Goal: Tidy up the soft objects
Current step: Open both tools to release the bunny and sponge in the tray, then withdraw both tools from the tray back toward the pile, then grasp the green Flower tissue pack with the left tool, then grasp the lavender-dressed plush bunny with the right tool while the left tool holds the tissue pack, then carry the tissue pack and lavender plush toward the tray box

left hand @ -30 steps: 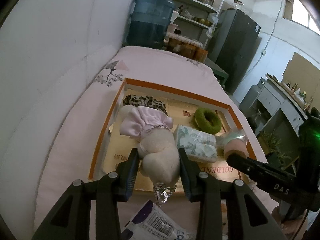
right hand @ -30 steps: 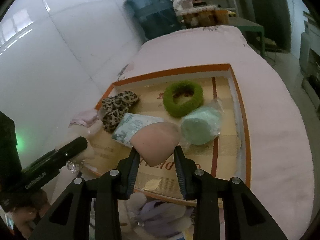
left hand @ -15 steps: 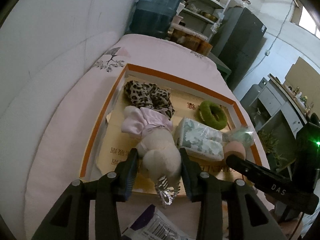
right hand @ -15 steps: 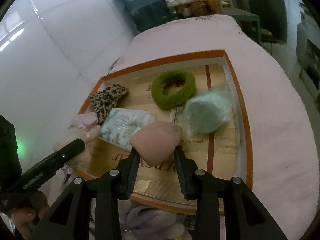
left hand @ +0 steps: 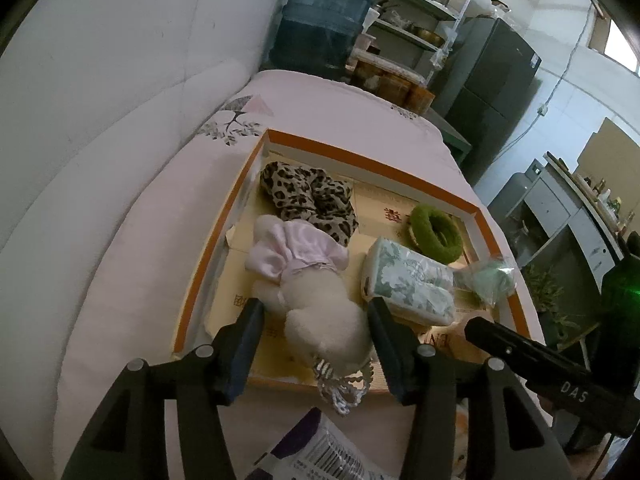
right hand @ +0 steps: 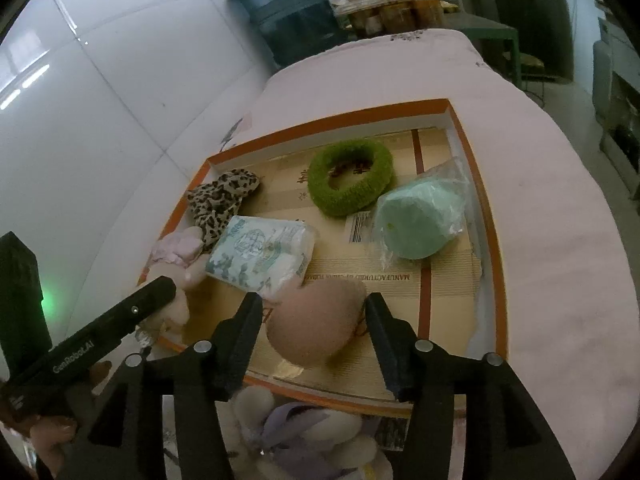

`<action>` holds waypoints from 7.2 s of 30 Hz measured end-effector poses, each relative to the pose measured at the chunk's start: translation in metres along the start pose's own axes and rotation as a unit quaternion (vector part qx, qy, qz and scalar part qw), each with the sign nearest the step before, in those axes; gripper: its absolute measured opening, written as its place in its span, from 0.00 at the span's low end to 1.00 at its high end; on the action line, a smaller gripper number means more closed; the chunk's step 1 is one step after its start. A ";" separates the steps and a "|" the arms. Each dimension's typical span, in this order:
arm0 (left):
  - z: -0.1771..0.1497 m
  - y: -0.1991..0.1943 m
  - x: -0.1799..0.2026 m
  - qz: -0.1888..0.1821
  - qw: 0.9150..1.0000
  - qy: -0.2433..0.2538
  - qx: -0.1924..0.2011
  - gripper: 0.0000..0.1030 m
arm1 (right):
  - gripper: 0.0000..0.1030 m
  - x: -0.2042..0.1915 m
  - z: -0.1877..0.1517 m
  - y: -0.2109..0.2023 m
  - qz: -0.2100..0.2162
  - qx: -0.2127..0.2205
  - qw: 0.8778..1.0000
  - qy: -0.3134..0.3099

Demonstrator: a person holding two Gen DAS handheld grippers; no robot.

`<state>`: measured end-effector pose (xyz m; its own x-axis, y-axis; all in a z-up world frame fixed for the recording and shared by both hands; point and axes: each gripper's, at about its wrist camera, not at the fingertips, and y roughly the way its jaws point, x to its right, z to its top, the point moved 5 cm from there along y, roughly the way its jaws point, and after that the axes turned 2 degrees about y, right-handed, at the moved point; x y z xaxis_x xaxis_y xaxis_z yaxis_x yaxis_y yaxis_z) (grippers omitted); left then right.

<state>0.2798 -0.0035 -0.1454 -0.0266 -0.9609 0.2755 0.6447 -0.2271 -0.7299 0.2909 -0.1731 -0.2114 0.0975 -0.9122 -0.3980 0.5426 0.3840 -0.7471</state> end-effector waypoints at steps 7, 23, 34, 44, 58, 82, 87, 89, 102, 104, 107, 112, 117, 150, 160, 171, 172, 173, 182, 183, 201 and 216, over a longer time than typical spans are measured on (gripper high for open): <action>0.003 -0.008 -0.001 0.011 1.000 0.002 0.012 0.52 | 0.54 -0.002 -0.002 -0.008 0.000 0.003 1.000 0.000; 0.004 -0.045 0.002 0.017 0.999 0.008 0.047 0.52 | 0.54 -0.017 -0.005 -0.039 0.004 0.024 1.000 -0.011; 0.003 -0.070 0.008 0.023 0.997 0.022 0.066 0.52 | 0.54 -0.032 -0.010 -0.066 -0.005 0.044 0.999 -0.026; -0.004 -0.095 0.011 0.022 0.996 0.029 0.082 0.52 | 0.54 -0.046 -0.019 -0.088 -0.008 0.057 0.998 -0.039; -0.016 -0.130 0.017 0.020 0.994 0.041 0.100 0.52 | 0.54 -0.067 -0.037 -0.116 -0.005 0.071 0.996 -0.055; -0.049 -0.182 0.029 0.025 0.990 0.073 0.117 0.52 | 0.54 -0.092 -0.075 -0.162 -0.011 0.091 0.993 -0.076; -0.058 -0.189 0.031 0.022 0.990 0.079 0.117 0.52 | 0.54 -0.095 -0.087 -0.169 -0.012 0.091 0.993 -0.078; -0.061 -0.191 0.032 0.021 0.990 0.082 0.116 0.52 | 0.54 -0.096 -0.086 -0.169 -0.012 0.091 0.993 -0.078; -0.085 -0.197 0.035 0.002 0.990 0.094 0.108 0.52 | 0.54 -0.095 -0.111 -0.185 -0.020 0.091 0.993 -0.077; -0.088 -0.197 0.035 -0.002 0.990 0.095 0.107 0.52 | 0.54 -0.093 -0.113 -0.185 -0.022 0.090 0.993 -0.074; -0.094 -0.195 0.037 -0.011 0.990 0.099 0.105 0.52 | 0.54 -0.088 -0.119 -0.185 -0.025 0.087 0.994 -0.069; -0.104 -0.188 0.044 -0.025 0.988 0.117 0.101 0.52 | 0.54 -0.079 -0.127 -0.182 -0.031 0.081 0.994 -0.061; -0.119 -0.171 0.057 -0.033 0.983 0.153 0.094 0.52 | 0.54 -0.062 -0.133 -0.179 -0.039 0.077 0.995 -0.042; -0.145 -0.094 0.080 -0.021 0.964 0.260 0.053 0.42 | 0.54 -0.010 -0.133 -0.131 -0.042 0.034 0.998 0.016; -0.122 -0.141 0.045 -0.007 0.976 0.188 0.113 0.42 | 0.54 -0.055 -0.095 -0.095 0.007 0.033 0.999 -0.036; -0.107 -0.144 0.012 0.004 0.981 0.156 0.118 0.42 | 0.45 -0.069 -0.081 -0.044 -0.007 0.004 0.999 -0.048; -0.107 -0.143 0.011 0.003 0.981 0.155 0.118 0.42 | 0.45 -0.069 -0.080 -0.043 -0.013 0.004 0.999 -0.051; -0.107 -0.143 0.010 0.001 0.981 0.155 0.118 0.42 | 0.45 -0.069 -0.079 -0.041 -0.018 0.004 0.998 -0.052; -0.107 -0.139 0.007 -0.014 0.982 0.150 0.115 0.42 | 0.45 -0.069 -0.075 -0.027 -0.051 -0.005 0.996 -0.075; -0.108 -0.138 0.006 -0.015 0.982 0.149 0.114 0.42 | 0.43 -0.070 -0.075 -0.025 -0.059 -0.008 0.995 -0.082; -0.106 -0.141 0.004 -0.021 0.983 0.136 0.118 0.42 | 0.18 -0.071 -0.074 -0.047 -0.060 0.017 0.995 -0.080; -0.096 -0.156 0.017 -0.014 0.981 0.141 0.131 0.42 | 0.18 -0.083 -0.067 -0.092 -0.057 0.053 0.993 -0.093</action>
<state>0.1049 0.0004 -0.0870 -0.2337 -0.9689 0.0817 0.8135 -0.2409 -0.5293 0.1775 -0.1233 -0.1455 0.1783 -0.9630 -0.2020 0.6428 0.2694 -0.7171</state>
